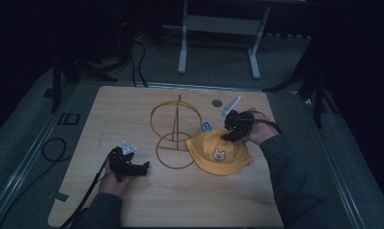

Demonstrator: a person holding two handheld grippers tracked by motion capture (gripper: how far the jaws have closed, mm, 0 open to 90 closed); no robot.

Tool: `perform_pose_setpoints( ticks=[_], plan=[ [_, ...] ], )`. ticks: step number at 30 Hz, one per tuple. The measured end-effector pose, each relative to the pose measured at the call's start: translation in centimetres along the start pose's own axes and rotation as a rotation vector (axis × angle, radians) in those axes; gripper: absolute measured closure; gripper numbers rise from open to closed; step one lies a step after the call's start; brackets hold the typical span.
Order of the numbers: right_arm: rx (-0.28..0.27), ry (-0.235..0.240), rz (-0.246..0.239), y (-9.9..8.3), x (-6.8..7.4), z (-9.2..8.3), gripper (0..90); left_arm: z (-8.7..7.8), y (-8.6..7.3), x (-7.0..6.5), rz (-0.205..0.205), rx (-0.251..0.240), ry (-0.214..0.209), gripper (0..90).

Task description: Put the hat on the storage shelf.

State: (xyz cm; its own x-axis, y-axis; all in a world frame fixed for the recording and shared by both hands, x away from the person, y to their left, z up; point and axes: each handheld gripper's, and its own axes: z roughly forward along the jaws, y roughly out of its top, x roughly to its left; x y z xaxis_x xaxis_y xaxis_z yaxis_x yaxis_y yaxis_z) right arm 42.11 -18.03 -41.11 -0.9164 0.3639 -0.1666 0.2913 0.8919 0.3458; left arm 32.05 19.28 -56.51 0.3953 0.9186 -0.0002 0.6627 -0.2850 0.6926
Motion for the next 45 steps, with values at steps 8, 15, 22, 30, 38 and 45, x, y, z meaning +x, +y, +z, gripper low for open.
perform_pose_setpoints(
  ticks=[8,15,22,30,38,45],
  plan=[
    [0.037,0.027,0.0,0.6,-0.2,1.2,61.2,0.0,0.0,0.0,-0.001,-0.001,0.0,1.9],
    [0.086,0.02,-0.033,0.8,0.0,1.3,76.0,0.0,0.0,0.0,0.0,0.0,0.0,1.9],
    [0.105,-0.022,-0.065,0.7,0.4,0.9,78.3,0.0,0.0,0.0,0.0,0.0,0.0,1.9],
    [0.095,-0.086,-0.084,0.2,0.7,0.0,78.5,0.0,0.0,0.0,-0.001,0.0,-0.001,1.9],
    [0.102,-0.125,-0.094,-0.5,0.9,-0.6,78.4,0.0,0.0,0.0,-0.001,-0.001,0.0,1.9],
    [0.061,-0.172,-0.081,-1.2,1.0,-1.6,78.4,0.0,0.0,0.0,-0.001,0.0,0.0,1.9]
  ],
)
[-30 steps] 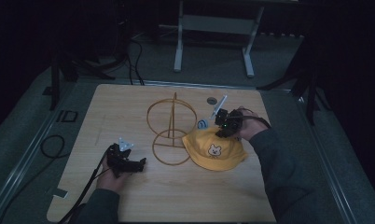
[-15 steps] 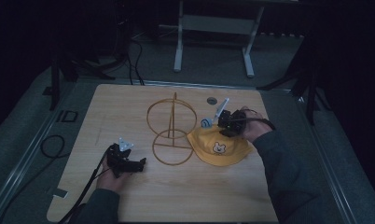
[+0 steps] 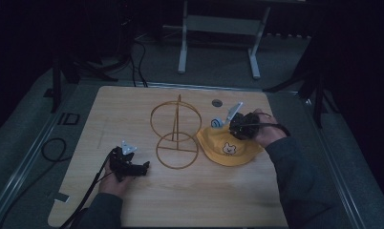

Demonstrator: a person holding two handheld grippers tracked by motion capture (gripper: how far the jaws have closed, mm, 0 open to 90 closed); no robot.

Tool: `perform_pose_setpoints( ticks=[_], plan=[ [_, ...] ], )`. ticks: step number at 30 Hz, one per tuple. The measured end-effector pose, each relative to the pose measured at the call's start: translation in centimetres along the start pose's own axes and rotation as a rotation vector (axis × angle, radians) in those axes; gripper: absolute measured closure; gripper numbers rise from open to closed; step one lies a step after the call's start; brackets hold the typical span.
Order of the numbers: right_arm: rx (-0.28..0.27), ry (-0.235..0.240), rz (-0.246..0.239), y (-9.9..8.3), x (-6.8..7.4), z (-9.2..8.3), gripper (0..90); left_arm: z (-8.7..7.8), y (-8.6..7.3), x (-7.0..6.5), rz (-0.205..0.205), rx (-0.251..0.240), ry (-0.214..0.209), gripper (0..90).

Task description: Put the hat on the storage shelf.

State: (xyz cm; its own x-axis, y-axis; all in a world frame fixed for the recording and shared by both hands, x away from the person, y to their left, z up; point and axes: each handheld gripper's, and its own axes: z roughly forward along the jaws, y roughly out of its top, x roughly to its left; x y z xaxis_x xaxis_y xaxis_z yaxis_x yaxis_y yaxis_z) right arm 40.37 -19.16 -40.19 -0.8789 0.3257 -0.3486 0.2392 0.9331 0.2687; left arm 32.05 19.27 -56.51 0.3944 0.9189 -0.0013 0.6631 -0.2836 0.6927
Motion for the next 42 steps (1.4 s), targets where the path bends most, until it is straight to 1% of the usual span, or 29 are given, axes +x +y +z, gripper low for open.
perform_pose_setpoints(
  ticks=[3,6,9,16,21,25,26,27,35,42],
  plan=[
    [-0.023,-0.023,0.007,-0.3,0.0,-0.6,78.4,0.0,0.0,0.0,0.0,0.0,0.0,1.9],
    [-0.045,-0.036,0.019,-0.6,-0.1,-1.0,78.4,0.0,0.0,0.0,-0.001,-0.001,0.0,1.9],
    [-0.071,-0.03,0.032,-1.0,-0.2,-1.5,78.4,0.0,0.0,0.0,0.0,0.0,0.0,1.9],
    [-0.102,-0.04,0.048,-1.8,-0.1,-2.5,78.4,0.0,0.0,0.0,0.001,0.003,-0.001,1.9],
    [-0.154,-0.025,0.077,-2.7,-0.4,-3.2,78.4,0.0,0.0,0.0,0.001,0.002,-0.001,1.9],
    [-0.192,-0.024,0.099,-3.3,-0.6,-3.6,78.4,0.0,0.0,0.0,0.001,0.001,0.0,1.9],
    [-0.192,-0.024,0.099,-3.3,-0.6,-3.6,78.4,0.0,0.0,0.0,0.001,0.001,0.0,1.9],
    [-0.209,-0.023,0.111,-3.6,-0.7,-3.8,78.4,0.0,0.0,0.0,0.001,0.002,-0.001,1.9],
    [-0.26,-0.03,0.14,-4.2,-1.1,-4.6,78.5,0.0,0.0,0.0,0.001,0.003,-0.001,1.9],
    [-0.302,-0.035,0.152,-4.6,-1.4,-5.5,78.8,0.0,0.0,0.0,0.001,0.002,-0.001,1.9]
  ],
)
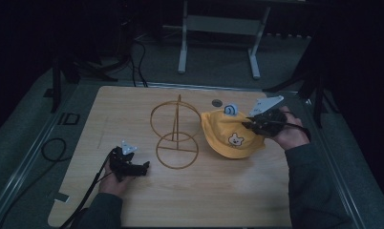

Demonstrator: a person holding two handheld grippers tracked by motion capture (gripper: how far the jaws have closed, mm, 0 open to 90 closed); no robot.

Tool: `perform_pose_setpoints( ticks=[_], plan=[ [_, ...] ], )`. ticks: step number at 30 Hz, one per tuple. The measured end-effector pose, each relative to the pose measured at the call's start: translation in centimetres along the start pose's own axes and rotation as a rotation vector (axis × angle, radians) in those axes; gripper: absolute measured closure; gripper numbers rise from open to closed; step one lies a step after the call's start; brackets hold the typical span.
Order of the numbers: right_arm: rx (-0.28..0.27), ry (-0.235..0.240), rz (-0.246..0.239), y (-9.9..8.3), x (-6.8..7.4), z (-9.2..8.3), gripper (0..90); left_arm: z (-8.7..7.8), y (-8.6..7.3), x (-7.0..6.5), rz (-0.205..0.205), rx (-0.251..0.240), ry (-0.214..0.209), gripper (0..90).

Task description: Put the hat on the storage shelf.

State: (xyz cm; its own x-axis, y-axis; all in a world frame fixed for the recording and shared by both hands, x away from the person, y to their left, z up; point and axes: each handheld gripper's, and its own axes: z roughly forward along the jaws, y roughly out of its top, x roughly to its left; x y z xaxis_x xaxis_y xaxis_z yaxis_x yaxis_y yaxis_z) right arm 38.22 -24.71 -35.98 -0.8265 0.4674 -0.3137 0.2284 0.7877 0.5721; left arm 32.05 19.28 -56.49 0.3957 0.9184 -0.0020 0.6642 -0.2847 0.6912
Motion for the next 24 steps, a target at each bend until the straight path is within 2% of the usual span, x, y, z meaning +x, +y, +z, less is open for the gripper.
perform_pose_setpoints(
  ticks=[12,15,24],
  plan=[
    [-0.082,-0.004,0.04,-0.3,-0.8,-1.4,79.2,0.0,0.0,0.0,0.0,0.0,0.001,1.9],
    [-0.11,0.014,0.058,-0.3,-1.1,-1.8,79.3,0.0,0.0,0.0,0.0,0.0,0.0,1.9],
    [-0.144,0.018,0.067,0.0,-1.5,-2.6,79.3,0.0,0.0,0.0,0.0,0.0,0.0,1.9]
  ],
)
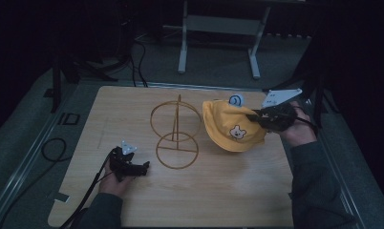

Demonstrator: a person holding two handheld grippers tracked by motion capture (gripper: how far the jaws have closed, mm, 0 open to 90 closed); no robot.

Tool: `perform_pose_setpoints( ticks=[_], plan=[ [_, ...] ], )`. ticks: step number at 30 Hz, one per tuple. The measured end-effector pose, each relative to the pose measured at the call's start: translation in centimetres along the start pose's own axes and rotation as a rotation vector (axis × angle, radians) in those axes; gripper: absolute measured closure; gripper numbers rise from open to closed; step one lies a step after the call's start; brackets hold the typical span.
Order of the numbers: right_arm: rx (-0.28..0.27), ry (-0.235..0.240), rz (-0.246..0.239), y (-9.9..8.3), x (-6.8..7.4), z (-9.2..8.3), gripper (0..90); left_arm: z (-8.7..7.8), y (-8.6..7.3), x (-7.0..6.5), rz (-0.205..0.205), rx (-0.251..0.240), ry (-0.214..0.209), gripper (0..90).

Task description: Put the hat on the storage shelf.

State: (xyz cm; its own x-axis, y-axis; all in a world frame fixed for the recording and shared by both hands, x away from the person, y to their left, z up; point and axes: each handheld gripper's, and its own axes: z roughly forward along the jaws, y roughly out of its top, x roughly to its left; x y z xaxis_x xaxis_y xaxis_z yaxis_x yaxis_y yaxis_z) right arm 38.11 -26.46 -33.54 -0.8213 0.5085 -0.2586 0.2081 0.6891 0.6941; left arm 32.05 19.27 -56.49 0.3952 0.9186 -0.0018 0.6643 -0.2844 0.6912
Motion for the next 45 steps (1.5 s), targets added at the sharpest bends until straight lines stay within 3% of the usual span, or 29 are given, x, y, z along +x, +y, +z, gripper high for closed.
perform_pose_setpoints(
  ticks=[45],
  plan=[
    [-0.075,0.03,0.008,4.0,-1.7,-0.6,79.6,0.0,0.0,0.0,-0.002,0.0,-0.002,1.9]
  ],
)
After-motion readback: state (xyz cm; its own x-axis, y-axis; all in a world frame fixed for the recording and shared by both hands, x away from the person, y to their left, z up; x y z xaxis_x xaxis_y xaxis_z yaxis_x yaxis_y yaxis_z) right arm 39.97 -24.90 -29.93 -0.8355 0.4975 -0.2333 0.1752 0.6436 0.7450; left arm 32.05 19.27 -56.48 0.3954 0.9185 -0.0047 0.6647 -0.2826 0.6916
